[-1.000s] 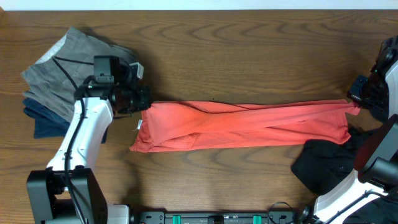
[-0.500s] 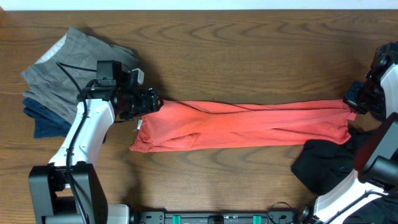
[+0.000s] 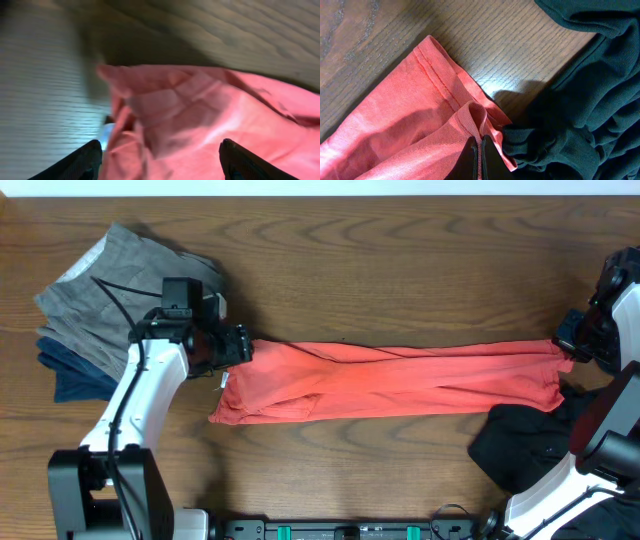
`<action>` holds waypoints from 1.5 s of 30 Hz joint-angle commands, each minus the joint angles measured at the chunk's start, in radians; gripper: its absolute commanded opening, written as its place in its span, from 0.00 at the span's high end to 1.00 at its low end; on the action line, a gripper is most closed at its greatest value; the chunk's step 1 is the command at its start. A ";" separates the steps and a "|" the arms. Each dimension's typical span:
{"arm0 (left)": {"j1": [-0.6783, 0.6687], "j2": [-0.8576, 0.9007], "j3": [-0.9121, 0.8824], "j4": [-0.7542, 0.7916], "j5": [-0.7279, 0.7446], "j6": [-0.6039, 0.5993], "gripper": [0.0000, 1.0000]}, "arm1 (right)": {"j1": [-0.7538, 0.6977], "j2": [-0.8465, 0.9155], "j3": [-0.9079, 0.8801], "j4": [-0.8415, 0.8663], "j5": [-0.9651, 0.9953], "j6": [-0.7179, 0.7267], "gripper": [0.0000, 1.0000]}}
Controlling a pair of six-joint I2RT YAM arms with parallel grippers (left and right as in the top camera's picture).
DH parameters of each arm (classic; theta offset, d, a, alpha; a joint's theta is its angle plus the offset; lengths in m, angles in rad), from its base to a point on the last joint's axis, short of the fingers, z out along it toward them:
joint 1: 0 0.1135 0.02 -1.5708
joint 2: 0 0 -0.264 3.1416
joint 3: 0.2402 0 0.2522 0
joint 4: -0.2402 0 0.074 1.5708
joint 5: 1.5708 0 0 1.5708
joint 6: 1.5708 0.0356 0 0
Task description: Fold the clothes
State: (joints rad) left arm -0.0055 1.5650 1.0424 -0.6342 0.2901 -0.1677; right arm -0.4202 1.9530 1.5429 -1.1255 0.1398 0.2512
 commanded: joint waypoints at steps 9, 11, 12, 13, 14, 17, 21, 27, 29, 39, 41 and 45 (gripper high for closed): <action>-0.044 -0.121 0.031 -0.027 0.045 -0.143 0.94 | 0.002 -0.030 -0.005 0.006 0.021 -0.013 0.99; -0.061 -0.108 0.017 -0.011 0.043 -0.137 0.94 | 0.002 -0.030 -0.005 0.005 0.021 -0.013 0.99; -0.071 -0.094 0.006 0.000 0.038 -0.137 0.94 | 0.002 -0.030 -0.005 0.004 0.021 -0.013 0.99; -0.075 -0.081 0.000 0.006 0.034 -0.137 0.94 | 0.002 -0.030 -0.005 0.003 0.021 -0.013 0.99; -0.077 -0.065 -0.005 0.009 0.031 -0.137 0.94 | 0.002 -0.030 -0.005 0.003 0.020 -0.013 0.99; -0.076 0.004 -0.008 0.012 0.021 -0.137 0.94 | 0.002 -0.030 -0.005 0.004 0.013 -0.014 0.99; -0.076 0.097 -0.008 0.002 -0.035 -0.138 0.94 | 0.002 -0.030 -0.006 0.004 0.010 -0.015 0.99; -0.076 0.194 -0.008 -0.058 -0.037 -0.138 0.94 | 0.002 -0.030 -0.006 -0.034 0.010 -0.040 0.98; -0.076 0.205 -0.008 -0.081 -0.040 -0.137 0.94 | 0.002 -0.030 -0.007 -0.067 0.010 -0.066 0.99; -0.076 0.204 -0.008 -0.098 -0.042 -0.137 0.94 | -0.035 -0.030 -0.007 -0.188 0.118 -0.099 0.75; -0.073 0.202 -0.008 -0.103 -0.042 -0.137 0.94 | -0.047 -0.030 -0.007 -0.166 0.150 -0.090 0.75; -0.045 0.180 0.000 -0.136 -0.041 -0.137 0.94 | -0.074 -0.030 -0.007 -0.111 0.113 -0.084 0.69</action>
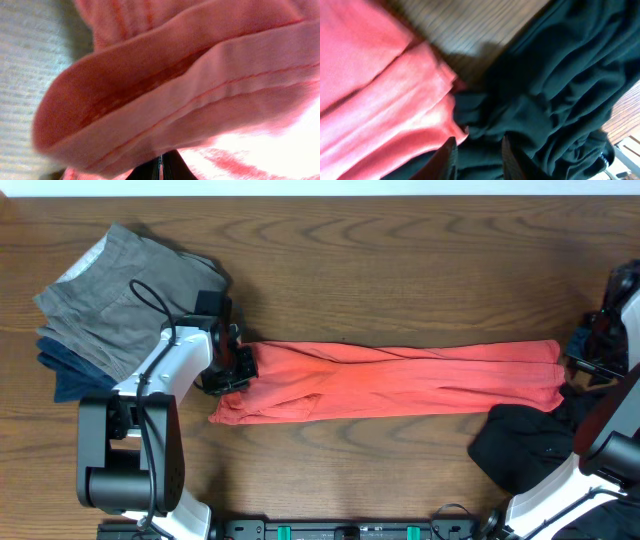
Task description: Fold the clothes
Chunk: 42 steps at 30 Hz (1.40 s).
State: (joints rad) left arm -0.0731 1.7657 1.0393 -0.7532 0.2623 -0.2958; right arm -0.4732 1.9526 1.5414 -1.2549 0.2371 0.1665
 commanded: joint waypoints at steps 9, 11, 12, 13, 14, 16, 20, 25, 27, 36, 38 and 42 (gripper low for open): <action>0.055 -0.182 0.012 -0.043 0.043 0.023 0.50 | -0.039 0.013 -0.014 0.090 -0.327 -0.261 0.48; 0.055 -0.227 0.012 -0.043 0.060 0.022 0.42 | -0.039 0.049 -0.019 0.089 -0.323 -0.282 0.45; 0.055 -0.247 0.012 -0.043 0.060 0.021 0.41 | -0.039 0.066 -0.019 0.088 -0.318 -0.288 0.42; 0.055 -0.267 0.012 -0.043 0.060 0.021 0.40 | -0.040 0.086 -0.019 0.090 -0.313 -0.288 0.41; 0.055 -0.283 0.012 -0.043 0.060 0.021 0.40 | -0.040 0.105 -0.019 0.093 -0.313 -0.288 0.41; 0.055 -0.303 0.012 -0.043 0.060 0.021 0.40 | -0.040 0.136 -0.019 0.097 -0.313 -0.288 0.39; 0.055 -0.313 0.012 -0.047 0.059 0.021 0.39 | -0.040 0.214 -0.019 0.100 -0.315 -0.296 0.38; 0.055 -0.313 0.012 -0.050 0.059 0.021 0.40 | -0.035 0.269 -0.020 0.100 -0.324 -0.296 0.39; 0.055 -0.313 0.012 -0.050 0.059 0.021 0.39 | -0.032 0.271 -0.020 0.101 -0.344 -0.296 0.45; 0.055 -0.313 0.012 -0.050 0.059 0.021 0.39 | -0.031 0.270 0.007 0.108 -0.385 -0.311 0.99; 0.055 -0.313 0.012 -0.047 0.059 0.021 0.40 | -0.031 0.267 0.046 0.099 -0.385 -0.294 0.99; 0.055 -0.313 0.012 -0.042 0.059 0.021 0.40 | -0.031 0.261 0.177 0.051 -0.383 -0.283 0.99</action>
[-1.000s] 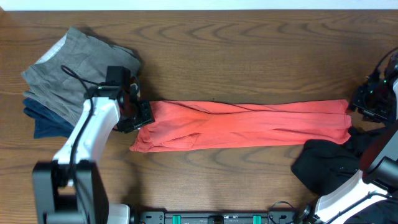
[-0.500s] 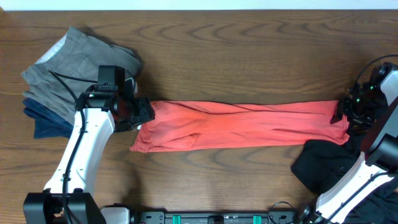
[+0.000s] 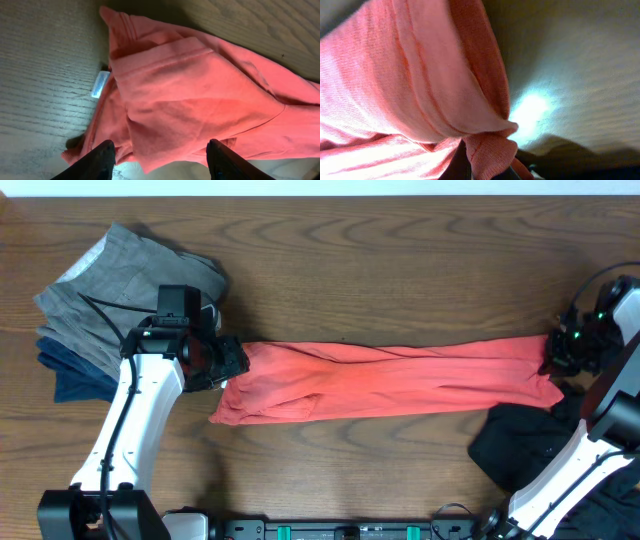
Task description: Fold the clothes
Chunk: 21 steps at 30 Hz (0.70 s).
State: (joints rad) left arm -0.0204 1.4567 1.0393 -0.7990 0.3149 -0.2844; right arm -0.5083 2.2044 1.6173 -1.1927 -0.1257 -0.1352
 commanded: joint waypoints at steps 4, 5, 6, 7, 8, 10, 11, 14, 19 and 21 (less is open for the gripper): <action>0.002 -0.004 0.012 0.003 0.006 0.010 0.39 | 0.006 0.010 0.262 -0.092 -0.017 0.043 0.99; 0.002 -0.004 0.012 0.003 0.006 0.010 0.40 | 0.008 0.010 0.302 -0.121 -0.016 0.042 0.99; 0.002 -0.004 0.012 0.003 0.006 0.010 0.39 | 0.012 0.010 0.337 -0.148 -0.016 0.042 0.99; 0.002 -0.004 0.012 0.003 0.006 0.010 0.40 | 0.017 0.009 0.367 -0.176 -0.017 0.042 0.99; 0.002 -0.004 0.012 0.004 0.006 0.010 0.40 | 0.023 0.010 0.388 -0.199 -0.018 0.042 0.99; 0.002 -0.004 0.012 0.007 0.006 0.010 0.40 | 0.043 0.008 0.422 -0.246 -0.017 0.041 0.99; 0.002 -0.004 0.012 0.007 0.006 0.010 0.39 | 0.054 0.008 0.430 -0.261 -0.017 0.041 0.99; 0.002 -0.004 0.012 0.006 0.006 0.010 0.40 | 0.106 -0.002 0.433 -0.289 -0.017 0.041 0.99; 0.002 -0.004 0.012 0.006 0.006 0.010 0.40 | 0.244 -0.007 0.433 -0.332 0.007 0.045 0.99; 0.002 -0.004 0.012 0.005 0.006 0.010 0.40 | 0.305 -0.007 0.432 -0.349 0.019 0.046 0.99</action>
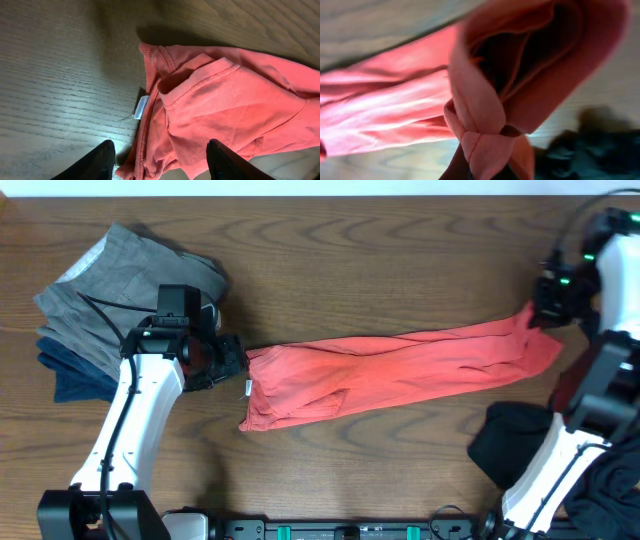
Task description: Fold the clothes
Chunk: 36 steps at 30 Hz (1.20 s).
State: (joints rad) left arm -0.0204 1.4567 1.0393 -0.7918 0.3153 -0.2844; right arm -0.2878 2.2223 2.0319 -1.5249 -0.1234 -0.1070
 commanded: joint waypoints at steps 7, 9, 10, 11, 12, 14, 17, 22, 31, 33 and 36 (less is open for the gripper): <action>0.002 -0.003 0.012 -0.008 0.006 0.010 0.40 | 0.297 -0.025 0.018 -0.056 0.080 0.035 0.99; 0.002 -0.003 0.012 -0.012 0.006 0.010 0.40 | 0.346 -0.025 0.015 -0.065 0.090 0.077 0.99; 0.002 -0.003 0.012 -0.014 0.006 0.010 0.40 | 0.369 -0.025 0.011 -0.065 0.090 0.095 0.99; 0.002 -0.003 0.012 -0.015 0.006 0.010 0.40 | 0.388 -0.025 0.006 -0.065 0.090 0.108 0.99; 0.002 -0.003 0.012 -0.016 0.006 0.010 0.39 | 0.408 -0.025 0.000 -0.064 0.090 0.122 0.99; 0.002 -0.003 0.012 -0.016 0.006 0.010 0.40 | 0.444 -0.025 -0.019 -0.061 0.090 0.138 0.99; 0.002 -0.003 0.012 -0.017 0.006 0.010 0.40 | 0.492 -0.025 -0.052 -0.045 0.090 0.140 0.99; 0.002 -0.003 0.012 -0.023 0.006 0.010 0.40 | 0.560 -0.025 -0.105 -0.030 0.090 0.163 0.99; 0.002 -0.003 0.012 -0.034 0.006 0.010 0.40 | 0.612 -0.025 -0.160 -0.012 0.089 0.212 0.99; 0.002 -0.003 0.012 -0.035 0.006 0.010 0.39 | 0.612 -0.025 -0.164 -0.012 0.087 0.229 0.92; 0.002 -0.003 0.012 -0.035 0.006 0.010 0.40 | 0.612 -0.025 -0.164 -0.011 0.037 0.234 0.59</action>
State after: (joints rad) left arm -0.0204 1.4567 1.0393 -0.8200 0.3153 -0.2844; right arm 0.3164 2.2223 1.8706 -1.5398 -0.0414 0.1020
